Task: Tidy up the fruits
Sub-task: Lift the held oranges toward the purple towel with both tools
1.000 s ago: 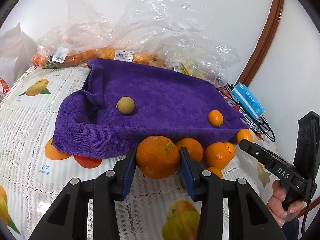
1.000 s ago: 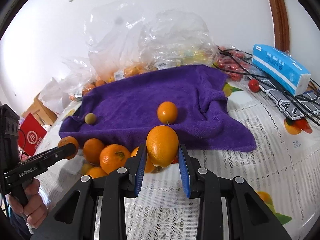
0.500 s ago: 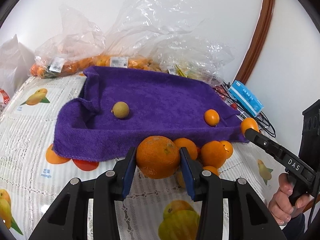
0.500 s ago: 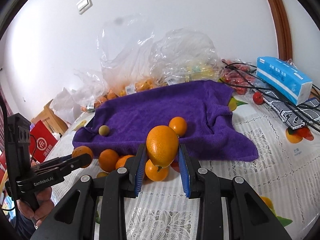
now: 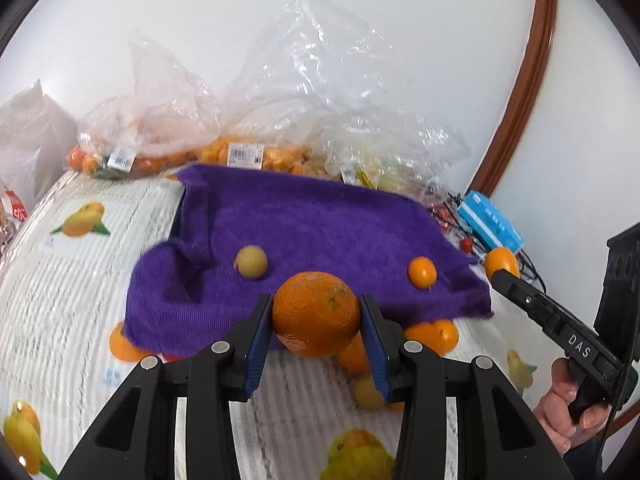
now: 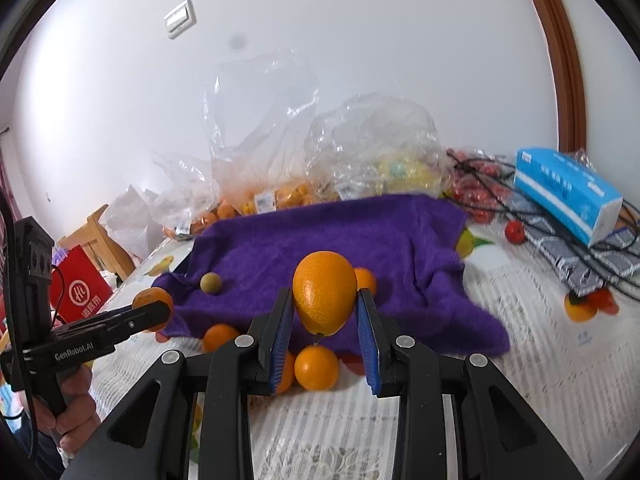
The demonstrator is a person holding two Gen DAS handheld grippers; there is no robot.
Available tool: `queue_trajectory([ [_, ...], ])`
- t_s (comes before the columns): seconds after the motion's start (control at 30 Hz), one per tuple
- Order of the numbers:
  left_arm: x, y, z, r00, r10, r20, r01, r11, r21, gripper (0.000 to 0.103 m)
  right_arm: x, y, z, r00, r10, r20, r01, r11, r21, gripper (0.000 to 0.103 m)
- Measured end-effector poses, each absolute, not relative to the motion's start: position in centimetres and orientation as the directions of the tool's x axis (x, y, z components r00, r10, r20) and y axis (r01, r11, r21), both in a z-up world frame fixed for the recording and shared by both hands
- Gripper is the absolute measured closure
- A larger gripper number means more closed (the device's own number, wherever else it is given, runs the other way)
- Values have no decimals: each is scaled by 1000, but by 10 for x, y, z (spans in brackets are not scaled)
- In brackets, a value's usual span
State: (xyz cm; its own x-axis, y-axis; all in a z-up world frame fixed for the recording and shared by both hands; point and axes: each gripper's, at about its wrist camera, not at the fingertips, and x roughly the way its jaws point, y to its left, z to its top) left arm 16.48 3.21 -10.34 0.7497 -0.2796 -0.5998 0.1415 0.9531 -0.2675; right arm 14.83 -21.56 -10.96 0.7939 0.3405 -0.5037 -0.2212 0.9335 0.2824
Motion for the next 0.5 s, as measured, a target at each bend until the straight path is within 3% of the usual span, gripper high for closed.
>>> queue_trajectory([
  [0.5, 225, 15, -83, 793, -239, -561, 122, 964, -237, 62, 202, -208, -58, 843, 333, -423, -269, 941, 204, 71],
])
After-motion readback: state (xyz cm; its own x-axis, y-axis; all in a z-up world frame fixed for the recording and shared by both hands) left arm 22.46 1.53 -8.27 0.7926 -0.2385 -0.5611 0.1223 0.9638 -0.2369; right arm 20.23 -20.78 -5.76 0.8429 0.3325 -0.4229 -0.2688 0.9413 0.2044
